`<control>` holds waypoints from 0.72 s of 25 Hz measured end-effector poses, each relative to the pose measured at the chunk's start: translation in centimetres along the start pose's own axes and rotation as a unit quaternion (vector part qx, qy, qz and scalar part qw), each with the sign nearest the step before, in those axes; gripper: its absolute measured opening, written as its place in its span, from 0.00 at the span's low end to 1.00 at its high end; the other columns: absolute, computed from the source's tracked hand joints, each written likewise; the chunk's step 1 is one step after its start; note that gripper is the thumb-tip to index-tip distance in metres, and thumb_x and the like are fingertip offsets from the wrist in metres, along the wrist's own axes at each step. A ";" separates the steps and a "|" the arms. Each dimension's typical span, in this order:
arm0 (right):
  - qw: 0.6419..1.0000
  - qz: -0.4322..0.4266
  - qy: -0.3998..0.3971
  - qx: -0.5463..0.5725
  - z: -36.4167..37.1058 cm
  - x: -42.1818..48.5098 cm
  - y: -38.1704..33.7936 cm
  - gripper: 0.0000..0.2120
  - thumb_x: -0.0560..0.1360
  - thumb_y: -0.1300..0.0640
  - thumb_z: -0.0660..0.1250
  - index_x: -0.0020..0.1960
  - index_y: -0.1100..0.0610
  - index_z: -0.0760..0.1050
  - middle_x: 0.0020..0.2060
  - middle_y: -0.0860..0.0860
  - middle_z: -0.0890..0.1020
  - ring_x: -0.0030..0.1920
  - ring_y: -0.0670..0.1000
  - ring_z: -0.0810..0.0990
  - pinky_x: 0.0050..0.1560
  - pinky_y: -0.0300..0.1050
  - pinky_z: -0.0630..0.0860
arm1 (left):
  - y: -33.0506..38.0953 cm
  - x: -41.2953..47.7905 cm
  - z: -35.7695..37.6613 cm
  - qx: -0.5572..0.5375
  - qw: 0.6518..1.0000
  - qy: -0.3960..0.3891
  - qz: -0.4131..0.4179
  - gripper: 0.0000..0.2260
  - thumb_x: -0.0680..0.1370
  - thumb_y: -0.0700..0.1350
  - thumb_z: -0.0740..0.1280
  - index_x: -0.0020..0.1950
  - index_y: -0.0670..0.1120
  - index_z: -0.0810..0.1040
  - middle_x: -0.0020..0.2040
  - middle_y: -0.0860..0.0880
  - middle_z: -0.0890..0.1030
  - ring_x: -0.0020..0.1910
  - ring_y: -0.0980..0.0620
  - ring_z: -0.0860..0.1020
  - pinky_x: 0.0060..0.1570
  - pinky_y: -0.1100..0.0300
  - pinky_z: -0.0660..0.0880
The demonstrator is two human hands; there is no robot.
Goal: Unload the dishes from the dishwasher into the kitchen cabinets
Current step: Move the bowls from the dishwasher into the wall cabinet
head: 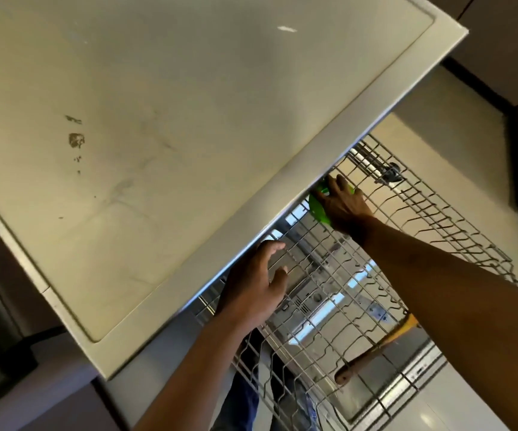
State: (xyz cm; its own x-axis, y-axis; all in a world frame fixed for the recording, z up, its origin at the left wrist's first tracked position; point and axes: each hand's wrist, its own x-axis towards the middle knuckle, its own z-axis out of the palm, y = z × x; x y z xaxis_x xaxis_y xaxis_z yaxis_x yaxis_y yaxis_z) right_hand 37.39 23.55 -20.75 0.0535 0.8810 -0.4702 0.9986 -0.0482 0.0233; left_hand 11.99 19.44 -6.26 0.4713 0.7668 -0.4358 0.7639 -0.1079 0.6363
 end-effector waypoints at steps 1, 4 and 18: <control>1.000 -0.001 0.006 -0.007 0.3 0.1 0.0 0.46 0.69 0.53 0.75 0.77 0.44 0.48 0.74 0.61 0.54 0.71 0.67 0.57 0.57 0.69 0.73 | -0.2 -0.3 -0.1 -0.004 1.000 -0.002 -0.002 0.17 0.79 0.49 0.63 0.68 0.56 0.68 0.66 0.54 0.74 0.62 0.57 0.74 0.60 0.54 0.74; 0.999 0.004 0.032 -0.015 0.3 -1.1 -0.2 0.44 0.68 0.56 0.75 0.76 0.47 0.53 0.70 0.62 0.61 0.67 0.66 0.63 0.53 0.66 0.76 | -0.5 -1.2 -0.3 -0.014 1.000 -0.004 -0.002 0.16 0.79 0.49 0.64 0.66 0.56 0.69 0.65 0.54 0.75 0.61 0.58 0.75 0.59 0.55 0.75; 0.946 0.151 0.168 0.231 -3.1 -18.8 -6.9 0.48 0.62 0.50 0.79 0.76 0.49 0.58 0.67 0.60 0.61 0.64 0.64 0.66 0.56 0.61 0.76 | -1.7 -10.8 -2.0 -0.046 0.995 0.036 0.082 0.18 0.79 0.47 0.66 0.68 0.49 0.71 0.65 0.51 0.77 0.61 0.56 0.76 0.62 0.61 0.73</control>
State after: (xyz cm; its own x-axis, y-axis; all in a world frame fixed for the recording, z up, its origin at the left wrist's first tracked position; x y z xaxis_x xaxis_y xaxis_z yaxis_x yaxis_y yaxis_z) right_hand 29.46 8.83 -9.34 0.4117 0.8902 -0.1950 0.8339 -0.4543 -0.3134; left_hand 4.74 12.55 -1.34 0.5503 0.7877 -0.2770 0.6349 -0.1793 0.7515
